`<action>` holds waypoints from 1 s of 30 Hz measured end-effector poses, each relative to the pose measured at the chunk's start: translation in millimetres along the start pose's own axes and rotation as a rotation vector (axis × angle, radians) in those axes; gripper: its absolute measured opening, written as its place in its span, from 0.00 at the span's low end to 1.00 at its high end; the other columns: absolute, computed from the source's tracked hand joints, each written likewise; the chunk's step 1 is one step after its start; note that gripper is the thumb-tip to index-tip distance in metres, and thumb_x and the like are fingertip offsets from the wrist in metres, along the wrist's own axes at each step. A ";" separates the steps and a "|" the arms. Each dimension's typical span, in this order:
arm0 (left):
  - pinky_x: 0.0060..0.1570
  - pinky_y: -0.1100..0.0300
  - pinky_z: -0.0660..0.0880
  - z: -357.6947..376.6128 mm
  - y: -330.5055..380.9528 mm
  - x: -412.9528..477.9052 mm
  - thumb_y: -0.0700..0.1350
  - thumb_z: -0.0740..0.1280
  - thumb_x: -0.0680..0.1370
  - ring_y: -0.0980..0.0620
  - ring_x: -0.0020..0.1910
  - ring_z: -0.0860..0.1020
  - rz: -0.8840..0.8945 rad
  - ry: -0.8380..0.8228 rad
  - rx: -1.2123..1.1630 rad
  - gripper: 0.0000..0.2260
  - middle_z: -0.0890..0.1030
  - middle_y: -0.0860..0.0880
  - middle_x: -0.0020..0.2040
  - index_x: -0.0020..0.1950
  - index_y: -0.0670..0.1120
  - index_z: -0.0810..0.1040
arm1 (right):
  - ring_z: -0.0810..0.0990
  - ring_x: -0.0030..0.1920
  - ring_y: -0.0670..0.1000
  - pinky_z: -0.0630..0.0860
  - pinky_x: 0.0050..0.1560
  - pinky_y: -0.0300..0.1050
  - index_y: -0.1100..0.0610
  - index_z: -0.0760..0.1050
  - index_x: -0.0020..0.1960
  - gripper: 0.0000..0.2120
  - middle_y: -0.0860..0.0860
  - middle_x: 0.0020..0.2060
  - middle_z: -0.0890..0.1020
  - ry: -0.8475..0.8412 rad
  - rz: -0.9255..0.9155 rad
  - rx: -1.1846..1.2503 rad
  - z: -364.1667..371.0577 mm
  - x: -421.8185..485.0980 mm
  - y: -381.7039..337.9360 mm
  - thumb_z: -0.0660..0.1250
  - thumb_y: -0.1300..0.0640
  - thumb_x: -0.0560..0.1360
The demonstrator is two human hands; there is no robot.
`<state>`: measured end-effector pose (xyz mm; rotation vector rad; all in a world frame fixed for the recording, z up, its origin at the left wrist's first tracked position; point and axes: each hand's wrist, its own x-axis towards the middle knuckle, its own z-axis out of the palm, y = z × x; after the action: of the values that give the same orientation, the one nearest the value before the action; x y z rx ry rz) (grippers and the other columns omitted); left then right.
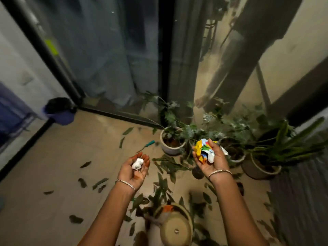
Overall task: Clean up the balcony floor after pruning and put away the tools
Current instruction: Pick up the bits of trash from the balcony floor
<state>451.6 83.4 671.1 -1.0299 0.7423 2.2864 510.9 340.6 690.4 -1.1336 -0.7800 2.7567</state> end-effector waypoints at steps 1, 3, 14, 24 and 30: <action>0.31 0.54 0.81 -8.0 25.7 -2.4 0.40 0.61 0.80 0.45 0.41 0.81 0.027 0.005 -0.025 0.08 0.82 0.41 0.41 0.48 0.39 0.79 | 0.85 0.44 0.55 0.83 0.42 0.48 0.58 0.74 0.61 0.19 0.58 0.51 0.82 -0.021 0.031 -0.009 24.5 9.6 18.9 0.70 0.51 0.74; 0.36 0.53 0.82 -22.8 72.8 -8.1 0.39 0.62 0.80 0.46 0.45 0.79 0.066 0.014 -0.065 0.07 0.82 0.41 0.42 0.48 0.39 0.79 | 0.84 0.47 0.56 0.83 0.41 0.49 0.58 0.74 0.62 0.22 0.59 0.52 0.81 -0.076 0.077 -0.036 68.8 27.3 52.7 0.71 0.51 0.72; 0.39 0.55 0.82 -108.0 244.7 -31.3 0.39 0.64 0.78 0.47 0.44 0.80 0.317 0.070 -0.360 0.05 0.81 0.42 0.41 0.47 0.40 0.79 | 0.83 0.55 0.59 0.82 0.45 0.52 0.61 0.73 0.69 0.30 0.60 0.61 0.80 -0.189 0.248 -0.186 223.0 80.4 189.2 0.75 0.52 0.70; 0.40 0.56 0.82 -143.4 325.3 -35.6 0.40 0.64 0.78 0.48 0.42 0.80 0.401 0.056 -0.562 0.05 0.81 0.42 0.40 0.47 0.40 0.79 | 0.83 0.54 0.60 0.82 0.45 0.53 0.60 0.73 0.69 0.29 0.60 0.59 0.81 -0.232 0.369 -0.336 331.1 110.5 281.3 0.74 0.53 0.71; 0.42 0.55 0.81 -149.5 413.2 6.3 0.41 0.63 0.79 0.48 0.43 0.79 0.403 0.070 -0.602 0.06 0.81 0.42 0.42 0.48 0.40 0.79 | 0.82 0.56 0.60 0.82 0.47 0.53 0.60 0.73 0.69 0.29 0.61 0.59 0.81 -0.263 0.410 -0.409 417.0 165.7 340.0 0.73 0.52 0.72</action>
<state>255.1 -309.1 691.8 -1.3162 0.2950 2.9356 154.5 -95.0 673.3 -1.1030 -1.3274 3.2324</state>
